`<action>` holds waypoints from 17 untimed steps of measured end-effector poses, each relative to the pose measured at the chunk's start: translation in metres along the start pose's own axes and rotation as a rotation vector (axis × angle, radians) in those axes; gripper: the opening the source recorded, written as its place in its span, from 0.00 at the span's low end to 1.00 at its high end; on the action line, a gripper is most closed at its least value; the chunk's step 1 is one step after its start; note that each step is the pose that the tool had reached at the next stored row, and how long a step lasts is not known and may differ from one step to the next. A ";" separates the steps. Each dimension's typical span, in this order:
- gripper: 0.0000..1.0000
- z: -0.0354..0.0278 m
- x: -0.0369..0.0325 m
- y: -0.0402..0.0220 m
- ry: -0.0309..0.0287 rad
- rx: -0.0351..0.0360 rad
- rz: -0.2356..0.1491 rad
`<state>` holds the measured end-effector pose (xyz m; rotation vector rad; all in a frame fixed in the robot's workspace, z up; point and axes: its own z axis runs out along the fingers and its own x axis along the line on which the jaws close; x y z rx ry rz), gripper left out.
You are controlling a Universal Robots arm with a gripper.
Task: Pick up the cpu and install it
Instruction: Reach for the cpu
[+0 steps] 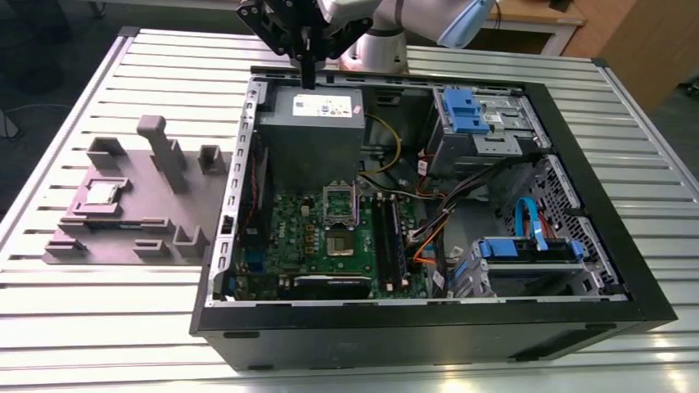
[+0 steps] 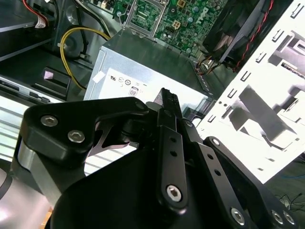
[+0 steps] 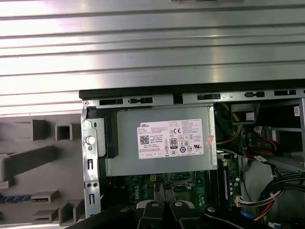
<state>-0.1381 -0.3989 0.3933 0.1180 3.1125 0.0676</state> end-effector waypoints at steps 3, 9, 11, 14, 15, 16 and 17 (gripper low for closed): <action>0.11 0.0000 0.0006 0.0000 0.0000 0.0000 0.000; 0.11 -0.0001 0.0024 -0.0002 0.0000 0.0000 0.000; 0.11 -0.0001 0.0029 -0.0002 0.0000 0.0000 0.000; 0.11 -0.0001 0.0034 -0.0003 0.0000 0.0000 0.000; 0.11 -0.0001 0.0037 -0.0003 0.0000 0.0000 0.000; 0.11 -0.0001 0.0040 -0.0003 0.0001 0.0001 0.000; 0.11 -0.0001 0.0042 -0.0003 0.0000 0.0000 0.000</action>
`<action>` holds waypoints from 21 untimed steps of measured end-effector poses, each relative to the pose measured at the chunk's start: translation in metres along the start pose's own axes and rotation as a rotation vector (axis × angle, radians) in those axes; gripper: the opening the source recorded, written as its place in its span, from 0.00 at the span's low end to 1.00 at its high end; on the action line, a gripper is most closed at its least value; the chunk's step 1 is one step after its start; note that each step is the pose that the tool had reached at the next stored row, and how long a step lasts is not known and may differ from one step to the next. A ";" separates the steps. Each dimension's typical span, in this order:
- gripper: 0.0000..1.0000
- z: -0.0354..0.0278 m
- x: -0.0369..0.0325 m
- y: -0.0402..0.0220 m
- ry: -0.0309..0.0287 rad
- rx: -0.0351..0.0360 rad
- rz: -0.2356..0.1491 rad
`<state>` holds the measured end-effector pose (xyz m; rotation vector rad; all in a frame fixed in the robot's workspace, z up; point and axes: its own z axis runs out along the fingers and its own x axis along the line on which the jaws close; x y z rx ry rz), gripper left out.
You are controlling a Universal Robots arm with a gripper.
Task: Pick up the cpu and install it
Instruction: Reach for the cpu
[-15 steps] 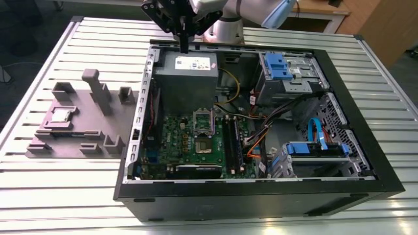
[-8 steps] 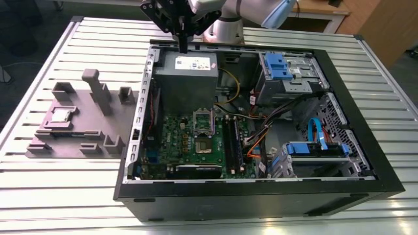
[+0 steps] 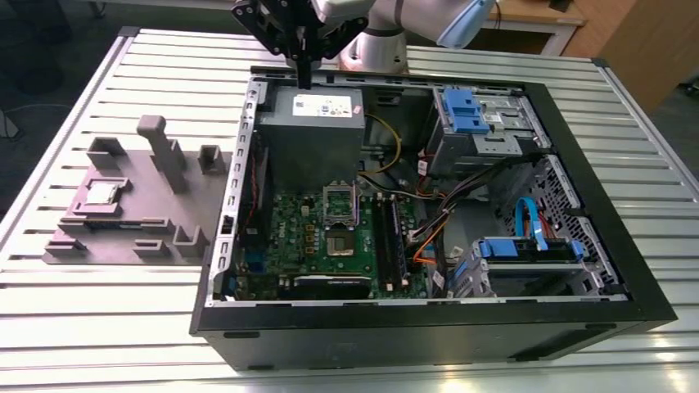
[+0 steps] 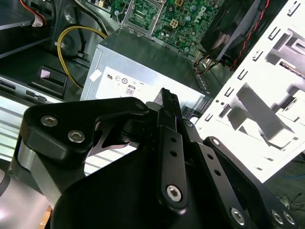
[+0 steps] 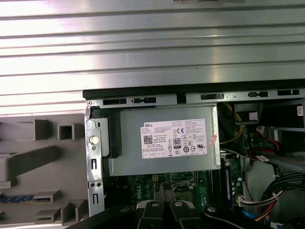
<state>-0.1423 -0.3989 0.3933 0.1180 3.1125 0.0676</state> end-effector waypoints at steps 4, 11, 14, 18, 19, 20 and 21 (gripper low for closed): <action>0.11 0.0000 0.0010 -0.0001 0.0000 0.0000 0.000; 0.11 -0.0001 0.0025 -0.0002 0.0000 0.0000 0.000; 0.11 -0.0001 0.0032 -0.0003 0.0000 0.0000 0.000; 0.11 -0.0001 0.0041 -0.0003 0.0000 0.0000 0.000; 0.11 -0.0001 0.0044 -0.0003 0.0000 0.0000 0.000; 0.11 -0.0001 0.0045 -0.0003 0.0000 0.0000 0.000; 0.11 -0.0001 0.0054 -0.0004 0.0000 0.0000 0.000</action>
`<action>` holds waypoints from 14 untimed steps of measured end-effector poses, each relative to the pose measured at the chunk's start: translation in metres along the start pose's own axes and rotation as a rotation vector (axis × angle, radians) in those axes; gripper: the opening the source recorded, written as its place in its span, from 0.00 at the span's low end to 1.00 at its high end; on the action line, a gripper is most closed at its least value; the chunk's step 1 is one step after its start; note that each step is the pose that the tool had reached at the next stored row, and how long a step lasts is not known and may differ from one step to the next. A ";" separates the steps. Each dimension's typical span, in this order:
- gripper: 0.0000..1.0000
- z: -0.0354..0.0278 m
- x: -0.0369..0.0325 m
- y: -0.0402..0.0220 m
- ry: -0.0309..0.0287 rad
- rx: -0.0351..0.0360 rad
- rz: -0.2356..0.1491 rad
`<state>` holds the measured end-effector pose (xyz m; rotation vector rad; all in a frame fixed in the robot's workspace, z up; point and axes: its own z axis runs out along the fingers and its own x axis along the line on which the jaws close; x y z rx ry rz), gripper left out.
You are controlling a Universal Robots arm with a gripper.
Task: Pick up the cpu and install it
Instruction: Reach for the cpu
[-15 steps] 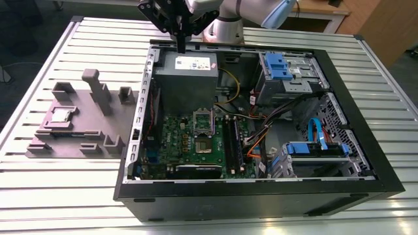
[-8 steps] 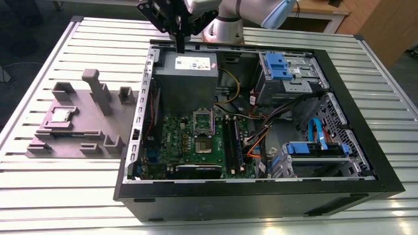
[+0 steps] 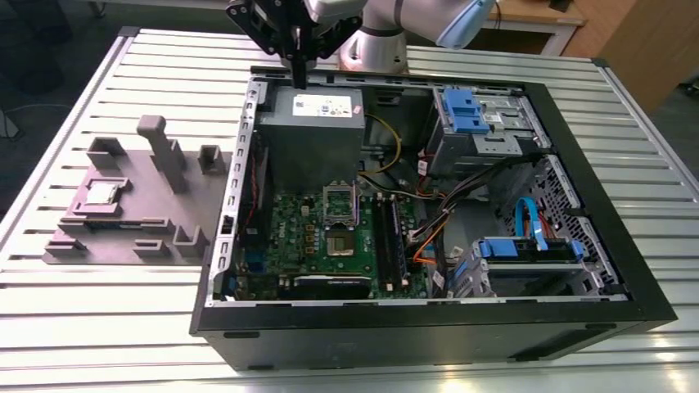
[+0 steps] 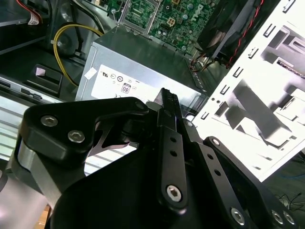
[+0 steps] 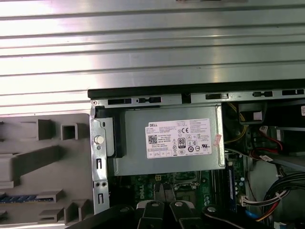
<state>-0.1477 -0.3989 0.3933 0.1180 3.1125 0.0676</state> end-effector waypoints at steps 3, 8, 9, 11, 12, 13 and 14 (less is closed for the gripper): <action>0.11 0.0000 0.0008 -0.0001 0.0000 0.0000 0.000; 0.11 -0.0001 0.0039 -0.0003 -0.0001 0.0000 0.000; 0.11 -0.0001 0.0041 -0.0003 0.0000 0.0000 0.000; 0.11 -0.0002 0.0050 -0.0004 0.0000 0.0000 0.000; 0.11 -0.0001 0.0052 -0.0004 0.0000 0.0000 0.000; 0.11 -0.0001 0.0055 -0.0004 0.0000 0.0000 0.000; 0.11 -0.0001 0.0058 -0.0004 0.0000 0.0000 0.000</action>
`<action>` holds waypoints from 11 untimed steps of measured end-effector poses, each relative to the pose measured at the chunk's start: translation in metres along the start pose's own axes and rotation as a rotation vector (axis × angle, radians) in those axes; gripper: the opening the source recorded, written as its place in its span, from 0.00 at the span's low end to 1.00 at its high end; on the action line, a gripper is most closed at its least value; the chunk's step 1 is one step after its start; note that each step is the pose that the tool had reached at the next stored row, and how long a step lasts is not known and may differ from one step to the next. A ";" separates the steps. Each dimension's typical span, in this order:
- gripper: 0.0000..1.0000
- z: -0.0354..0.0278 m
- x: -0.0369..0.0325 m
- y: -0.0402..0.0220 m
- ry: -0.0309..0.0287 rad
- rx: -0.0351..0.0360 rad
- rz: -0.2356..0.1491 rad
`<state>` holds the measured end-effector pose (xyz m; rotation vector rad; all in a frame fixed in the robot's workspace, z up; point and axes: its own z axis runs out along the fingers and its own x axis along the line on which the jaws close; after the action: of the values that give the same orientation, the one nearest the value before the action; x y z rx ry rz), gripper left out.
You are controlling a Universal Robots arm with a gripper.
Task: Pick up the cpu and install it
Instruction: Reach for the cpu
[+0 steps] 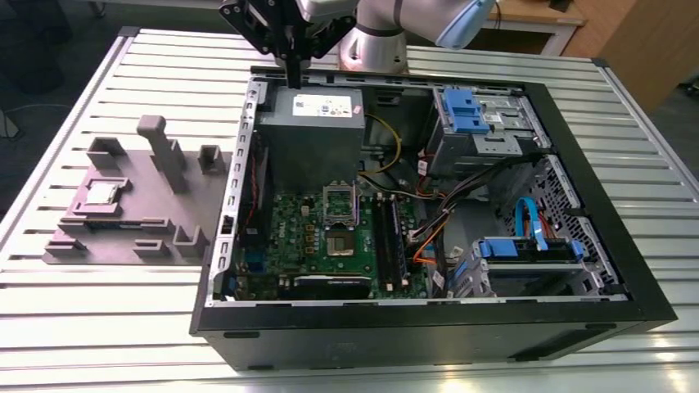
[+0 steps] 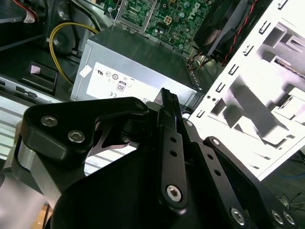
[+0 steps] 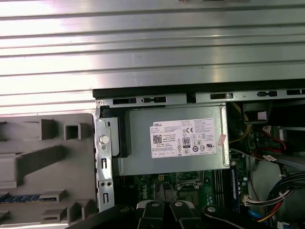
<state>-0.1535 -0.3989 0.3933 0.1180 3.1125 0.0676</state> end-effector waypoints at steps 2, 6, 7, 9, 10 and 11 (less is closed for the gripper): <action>0.11 0.0000 0.0006 -0.0001 -0.0001 -0.0001 0.000; 0.11 0.0000 0.0015 -0.0001 -0.0001 0.0000 0.000; 0.11 0.0000 0.0016 -0.0001 0.0000 0.0000 0.000; 0.11 0.0000 0.0020 -0.0002 0.0000 0.0000 0.000; 0.11 0.0000 0.0022 -0.0002 0.0000 0.0000 0.000; 0.11 -0.0001 0.0024 -0.0002 0.0000 0.0000 0.000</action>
<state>-0.1559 -0.3989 0.3933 0.1179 3.1125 0.0676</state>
